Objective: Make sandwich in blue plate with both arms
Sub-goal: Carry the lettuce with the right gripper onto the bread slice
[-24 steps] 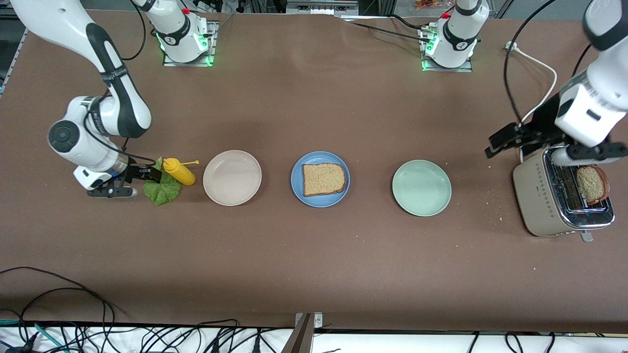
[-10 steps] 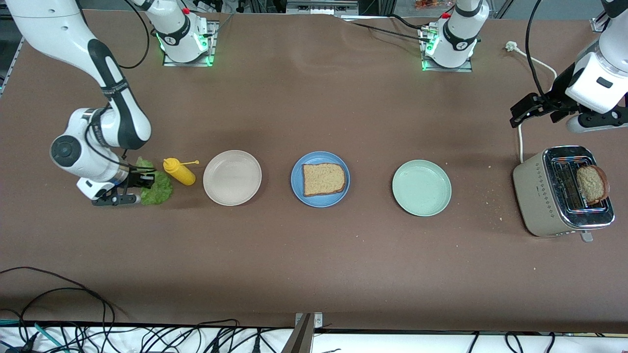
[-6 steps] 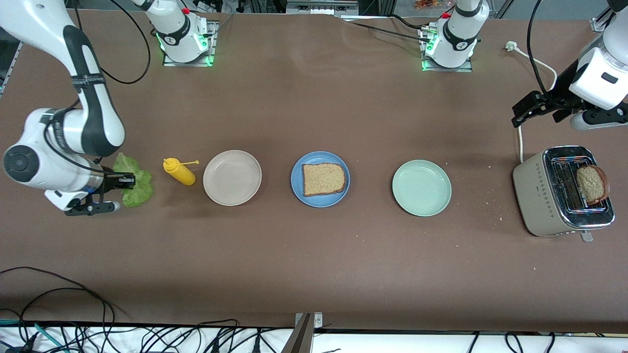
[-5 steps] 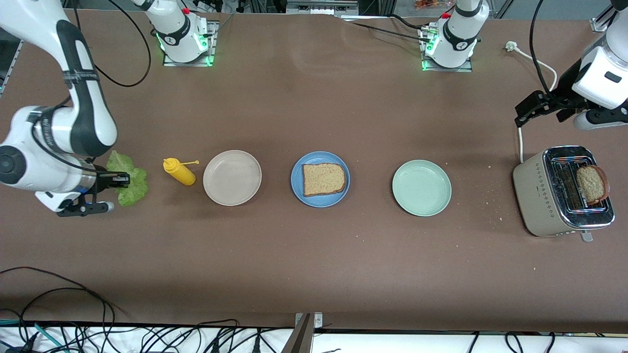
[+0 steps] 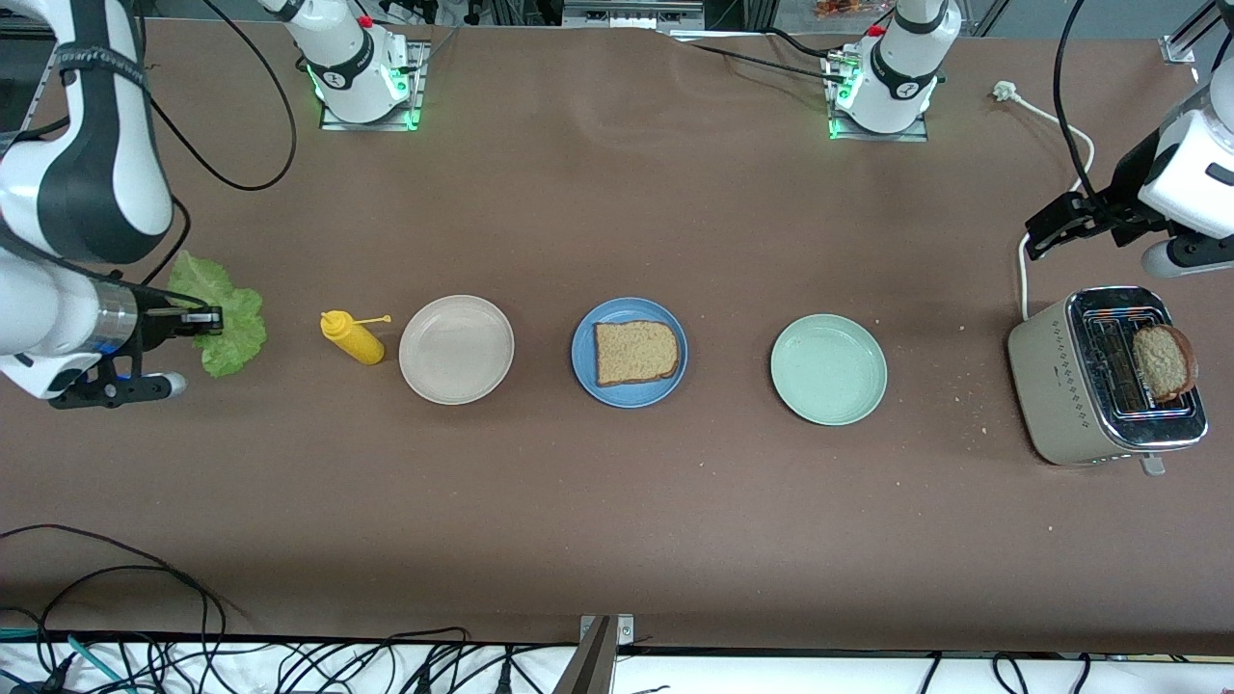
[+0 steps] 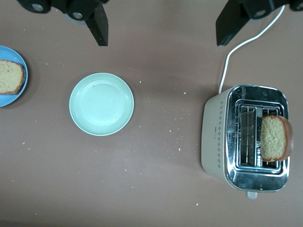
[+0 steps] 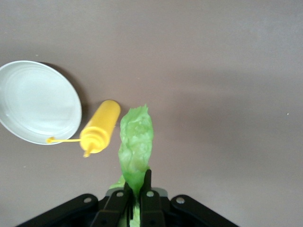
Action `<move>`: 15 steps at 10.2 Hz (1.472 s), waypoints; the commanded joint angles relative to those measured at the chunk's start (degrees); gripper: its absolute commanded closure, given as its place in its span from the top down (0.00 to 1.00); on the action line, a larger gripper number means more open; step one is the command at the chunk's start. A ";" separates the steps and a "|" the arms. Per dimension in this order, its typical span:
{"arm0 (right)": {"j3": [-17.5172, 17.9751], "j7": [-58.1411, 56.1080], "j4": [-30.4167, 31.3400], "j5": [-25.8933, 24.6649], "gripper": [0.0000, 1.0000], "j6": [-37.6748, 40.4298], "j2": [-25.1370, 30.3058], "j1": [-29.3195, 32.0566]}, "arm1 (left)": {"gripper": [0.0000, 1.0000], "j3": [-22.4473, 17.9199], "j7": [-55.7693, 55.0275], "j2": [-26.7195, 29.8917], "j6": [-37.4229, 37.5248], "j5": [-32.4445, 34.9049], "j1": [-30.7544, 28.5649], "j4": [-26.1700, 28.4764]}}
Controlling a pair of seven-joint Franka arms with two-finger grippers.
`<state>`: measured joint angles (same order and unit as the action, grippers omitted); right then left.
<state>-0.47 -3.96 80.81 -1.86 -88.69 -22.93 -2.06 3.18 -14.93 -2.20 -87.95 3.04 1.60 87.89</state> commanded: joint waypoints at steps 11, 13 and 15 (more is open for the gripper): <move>6.71 58.25 -1.71 7.83 0.00 -33.08 -12.64 -27.36 | 1.00 0.77 -5.37 -0.79 1.82 2.24 0.95 -2.64; 6.62 60.82 -1.53 7.57 0.00 -40.92 -16.69 -30.62 | 1.00 1.56 -5.37 -0.88 1.82 2.94 0.95 -2.64; 6.53 63.63 1.61 6.87 0.04 -47.51 -17.93 -32.91 | 1.00 1.65 -5.37 -0.88 1.82 3.03 1.04 -2.64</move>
<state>6.53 56.94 80.08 5.26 -130.66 -40.02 -33.26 4.56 -19.66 -2.57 -87.44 4.10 2.22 86.77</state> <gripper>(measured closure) 0.934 0.000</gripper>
